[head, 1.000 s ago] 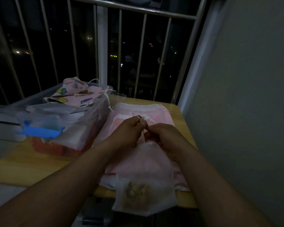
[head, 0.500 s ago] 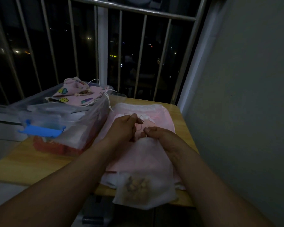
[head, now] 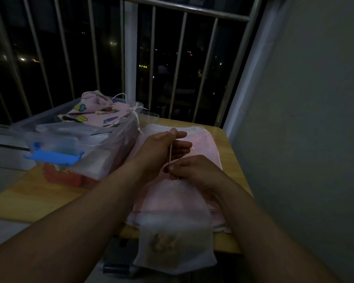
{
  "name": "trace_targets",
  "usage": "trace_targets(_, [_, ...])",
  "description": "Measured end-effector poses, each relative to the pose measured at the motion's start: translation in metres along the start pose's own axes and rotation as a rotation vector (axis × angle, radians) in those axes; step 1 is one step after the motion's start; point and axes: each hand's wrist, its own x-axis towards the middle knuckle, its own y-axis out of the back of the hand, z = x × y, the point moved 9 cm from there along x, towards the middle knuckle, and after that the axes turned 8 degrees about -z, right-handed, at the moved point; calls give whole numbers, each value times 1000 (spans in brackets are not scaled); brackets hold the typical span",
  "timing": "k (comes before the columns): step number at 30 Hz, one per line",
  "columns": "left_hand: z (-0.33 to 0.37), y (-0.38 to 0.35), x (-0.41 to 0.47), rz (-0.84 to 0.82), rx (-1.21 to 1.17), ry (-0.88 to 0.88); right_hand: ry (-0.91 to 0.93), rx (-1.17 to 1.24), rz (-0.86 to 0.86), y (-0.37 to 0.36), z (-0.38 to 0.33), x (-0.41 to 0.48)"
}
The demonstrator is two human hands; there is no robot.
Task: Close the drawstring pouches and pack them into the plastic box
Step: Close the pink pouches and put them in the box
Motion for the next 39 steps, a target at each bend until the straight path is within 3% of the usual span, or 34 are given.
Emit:
trace_targets(4, [-6, -8, -2, -80, 234, 75, 45, 135, 33, 5, -1, -1])
trace_targets(8, [-6, -10, -7, -132, 620, -9, -57, 315, 67, 13, 17, -3])
trace_targets(12, [-8, 0, -8, -66, 883, 34, -98, 352, 67, 14, 22, -5])
trace_targets(21, [-5, -1, -9, -89, 885, -7, -184, 336, 176, 21, 34, -2])
trace_targets(32, [1, -6, -10, -34, 1026, -56, -208, 740, 194, 20, 53, 9])
trace_targets(39, [4, 3, -10, -25, 975, -62, -152, 837, -23, 9, 39, 4])
